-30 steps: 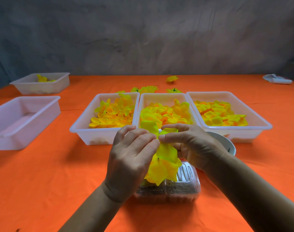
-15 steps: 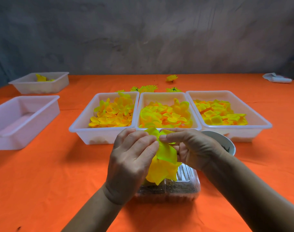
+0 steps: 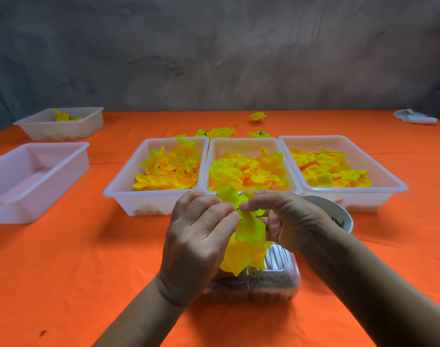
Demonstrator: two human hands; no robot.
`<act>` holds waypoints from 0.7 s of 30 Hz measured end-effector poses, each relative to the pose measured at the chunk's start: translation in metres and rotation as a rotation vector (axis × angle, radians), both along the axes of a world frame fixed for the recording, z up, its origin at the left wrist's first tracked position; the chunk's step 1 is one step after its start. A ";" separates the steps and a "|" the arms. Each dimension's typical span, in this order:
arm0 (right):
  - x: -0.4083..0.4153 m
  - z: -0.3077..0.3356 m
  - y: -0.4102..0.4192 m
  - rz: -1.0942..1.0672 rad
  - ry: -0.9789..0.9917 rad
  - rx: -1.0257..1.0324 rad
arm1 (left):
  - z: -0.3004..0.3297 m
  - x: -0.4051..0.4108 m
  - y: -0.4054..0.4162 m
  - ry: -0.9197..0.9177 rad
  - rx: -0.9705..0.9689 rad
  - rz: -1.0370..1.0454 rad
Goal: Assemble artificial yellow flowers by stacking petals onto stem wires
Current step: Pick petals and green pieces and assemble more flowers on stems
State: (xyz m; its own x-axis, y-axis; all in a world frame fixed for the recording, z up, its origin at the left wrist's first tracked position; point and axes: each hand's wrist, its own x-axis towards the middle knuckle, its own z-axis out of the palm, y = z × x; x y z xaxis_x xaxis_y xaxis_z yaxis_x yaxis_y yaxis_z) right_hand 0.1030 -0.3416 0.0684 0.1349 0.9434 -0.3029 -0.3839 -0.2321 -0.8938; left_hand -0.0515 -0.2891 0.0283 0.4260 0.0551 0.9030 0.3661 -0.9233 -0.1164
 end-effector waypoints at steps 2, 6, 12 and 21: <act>0.000 0.000 0.001 -0.006 -0.001 -0.013 | 0.001 0.001 0.001 0.012 0.002 0.009; -0.001 -0.001 0.002 -0.009 0.008 -0.037 | -0.001 0.001 0.001 0.010 0.004 0.017; -0.002 -0.007 -0.001 -0.012 -0.061 -0.071 | -0.006 -0.002 -0.001 0.032 -0.022 0.002; -0.001 -0.005 -0.005 -0.085 -0.402 -0.005 | -0.009 -0.006 -0.005 0.058 -0.073 -0.025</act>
